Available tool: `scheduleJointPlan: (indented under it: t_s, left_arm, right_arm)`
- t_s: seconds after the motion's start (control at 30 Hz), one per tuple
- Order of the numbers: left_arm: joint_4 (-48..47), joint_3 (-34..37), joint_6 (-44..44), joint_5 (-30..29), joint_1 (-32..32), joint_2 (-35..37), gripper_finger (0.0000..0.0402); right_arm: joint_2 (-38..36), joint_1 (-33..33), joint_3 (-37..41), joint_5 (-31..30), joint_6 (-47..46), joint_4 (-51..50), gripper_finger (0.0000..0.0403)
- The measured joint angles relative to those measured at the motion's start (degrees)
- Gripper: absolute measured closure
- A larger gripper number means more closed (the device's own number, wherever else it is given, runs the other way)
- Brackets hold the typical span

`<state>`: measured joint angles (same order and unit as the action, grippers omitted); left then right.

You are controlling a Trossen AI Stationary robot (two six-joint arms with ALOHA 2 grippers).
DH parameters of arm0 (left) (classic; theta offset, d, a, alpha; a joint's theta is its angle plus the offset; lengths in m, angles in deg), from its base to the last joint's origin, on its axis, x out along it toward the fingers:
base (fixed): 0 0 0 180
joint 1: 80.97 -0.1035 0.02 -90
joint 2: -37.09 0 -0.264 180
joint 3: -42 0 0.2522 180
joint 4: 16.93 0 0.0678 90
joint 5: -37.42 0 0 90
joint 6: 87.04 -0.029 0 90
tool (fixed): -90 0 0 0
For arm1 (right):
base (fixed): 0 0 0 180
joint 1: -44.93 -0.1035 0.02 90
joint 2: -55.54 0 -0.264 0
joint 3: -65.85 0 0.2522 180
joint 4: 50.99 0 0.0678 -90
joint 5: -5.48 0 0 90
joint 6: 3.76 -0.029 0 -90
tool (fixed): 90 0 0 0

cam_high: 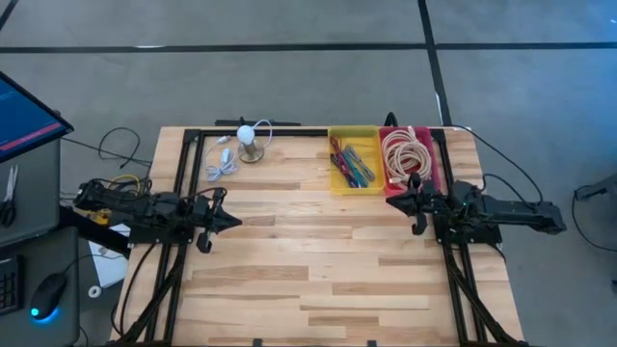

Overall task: Pick & Place USB Port
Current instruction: Return to Home Position

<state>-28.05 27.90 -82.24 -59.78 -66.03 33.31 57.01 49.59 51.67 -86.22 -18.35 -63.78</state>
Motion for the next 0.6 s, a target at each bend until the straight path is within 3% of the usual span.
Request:
scheduleJointPlan:
  t_s: [0.6]
  left_arm:
    - [0.4, 0.0, 3.2, 0.0, 0.0, 0.0, 0.0392]
  right_arm:
    - [0.5, 0.0, 0.0, 0.2, -7.8, 0.0, 0.0395]
